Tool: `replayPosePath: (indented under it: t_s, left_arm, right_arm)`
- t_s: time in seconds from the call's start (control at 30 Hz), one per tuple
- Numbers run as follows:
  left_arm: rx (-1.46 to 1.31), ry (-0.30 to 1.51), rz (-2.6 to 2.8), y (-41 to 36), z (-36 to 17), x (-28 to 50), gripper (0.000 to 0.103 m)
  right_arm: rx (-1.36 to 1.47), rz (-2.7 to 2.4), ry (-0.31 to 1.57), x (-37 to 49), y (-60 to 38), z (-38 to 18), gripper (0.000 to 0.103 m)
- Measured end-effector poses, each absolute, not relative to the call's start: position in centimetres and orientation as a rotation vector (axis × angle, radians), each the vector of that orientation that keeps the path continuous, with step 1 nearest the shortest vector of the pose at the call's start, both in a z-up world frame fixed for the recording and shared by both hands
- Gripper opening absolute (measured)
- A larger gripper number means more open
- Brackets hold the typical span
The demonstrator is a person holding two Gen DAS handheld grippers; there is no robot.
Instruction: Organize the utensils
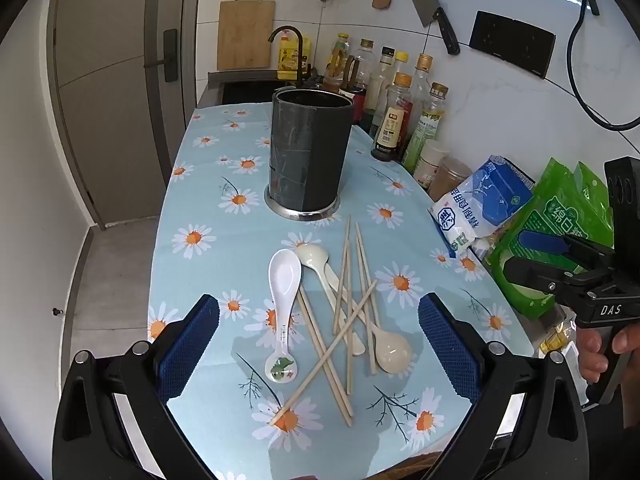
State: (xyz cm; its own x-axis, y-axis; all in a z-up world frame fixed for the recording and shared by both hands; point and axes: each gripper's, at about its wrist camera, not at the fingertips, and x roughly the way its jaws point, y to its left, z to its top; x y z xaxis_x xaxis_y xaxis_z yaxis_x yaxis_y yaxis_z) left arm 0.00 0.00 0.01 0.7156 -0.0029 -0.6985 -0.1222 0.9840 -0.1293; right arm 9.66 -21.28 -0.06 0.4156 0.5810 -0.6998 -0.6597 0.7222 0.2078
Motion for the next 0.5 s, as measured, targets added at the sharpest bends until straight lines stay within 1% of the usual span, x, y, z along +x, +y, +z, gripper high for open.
replayPosePath:
  t_s: [0.5]
  left_arm:
    - [-0.176,0.774,0.059,-0.03,0.0,0.08,0.097]
  right_arm:
    - [-0.121,0.787,0.835,9.31,-20.97,-0.12,0.095]
